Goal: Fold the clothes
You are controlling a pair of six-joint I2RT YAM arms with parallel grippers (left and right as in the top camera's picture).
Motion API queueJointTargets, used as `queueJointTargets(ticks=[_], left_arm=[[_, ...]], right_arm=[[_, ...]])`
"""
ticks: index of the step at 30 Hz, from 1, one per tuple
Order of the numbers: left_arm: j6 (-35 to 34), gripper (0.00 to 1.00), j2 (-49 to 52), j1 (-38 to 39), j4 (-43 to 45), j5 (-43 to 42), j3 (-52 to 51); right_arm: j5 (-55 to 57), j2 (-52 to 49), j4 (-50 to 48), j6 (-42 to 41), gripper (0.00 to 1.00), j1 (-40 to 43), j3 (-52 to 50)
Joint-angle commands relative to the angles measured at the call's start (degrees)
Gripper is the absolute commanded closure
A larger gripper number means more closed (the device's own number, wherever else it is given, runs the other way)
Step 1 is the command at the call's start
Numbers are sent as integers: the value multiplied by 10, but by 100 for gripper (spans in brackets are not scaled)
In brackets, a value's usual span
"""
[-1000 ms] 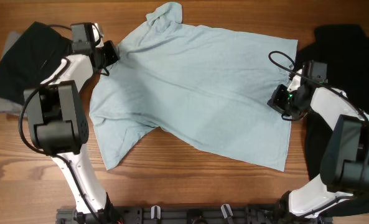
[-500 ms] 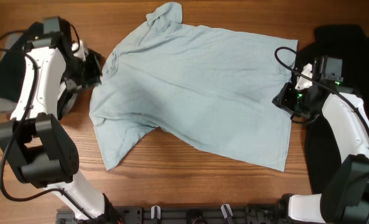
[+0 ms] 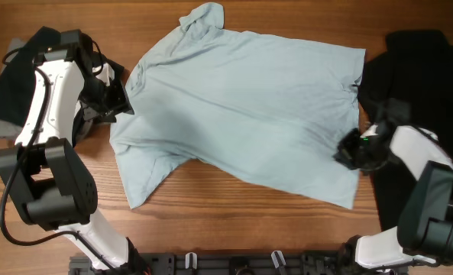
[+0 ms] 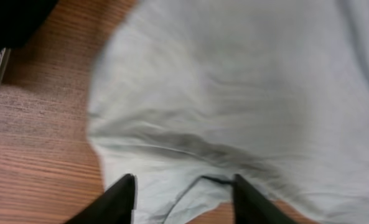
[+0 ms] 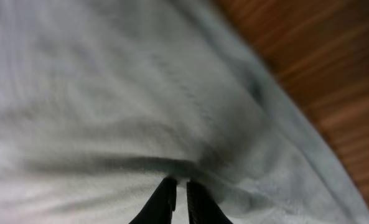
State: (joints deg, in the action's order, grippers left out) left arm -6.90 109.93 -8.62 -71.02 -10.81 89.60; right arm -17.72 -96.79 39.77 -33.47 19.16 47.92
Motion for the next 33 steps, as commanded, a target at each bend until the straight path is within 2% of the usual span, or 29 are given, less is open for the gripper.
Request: queueJointTargets(ticks=[1, 3, 5, 7, 9, 10, 14, 16, 18, 23, 25, 29, 33], left_arm=[[5, 39, 6, 1, -8, 5, -1], [5, 35, 6, 1, -11, 5, -2], [5, 35, 6, 2, -19, 4, -2], [5, 34, 7, 4, -11, 4, -12], [5, 39, 7, 9, 20, 4, -37], [6, 39, 7, 15, 52, 3, -59], [82, 40, 7, 60, 253, -94, -136], [82, 42, 7, 83, 325, -90, -140], [82, 48, 8, 106, 378, -45, -140], [77, 49, 43, 113, 395, -1, -140], [78, 49, 61, 114, 390, -16, -140], [78, 62, 66, 114, 389, -106, -140], [82, 64, 68, 114, 393, -100, -140]], right_arm=[[149, -24, 11, 8, 88, 94, 16], [134, -16, 19, 41, 84, 112, 36], [70, -12, 18, 97, 67, 110, 44], [45, -12, 19, 110, 52, 108, 45], [45, -12, 22, 110, 46, 108, 45], [45, -12, 22, 110, 46, 108, 45], [-16, 24, 19, 158, 44, 108, 47], [-43, 67, 21, 184, 43, 108, 47], [-80, 134, 28, 217, 41, 108, 47], [-83, 226, 45, 230, 34, 108, 46], [-83, 235, 49, 231, 34, 108, 46], [-83, 234, 51, 230, 33, 108, 46], [-82, 234, 51, 230, 33, 108, 46]])
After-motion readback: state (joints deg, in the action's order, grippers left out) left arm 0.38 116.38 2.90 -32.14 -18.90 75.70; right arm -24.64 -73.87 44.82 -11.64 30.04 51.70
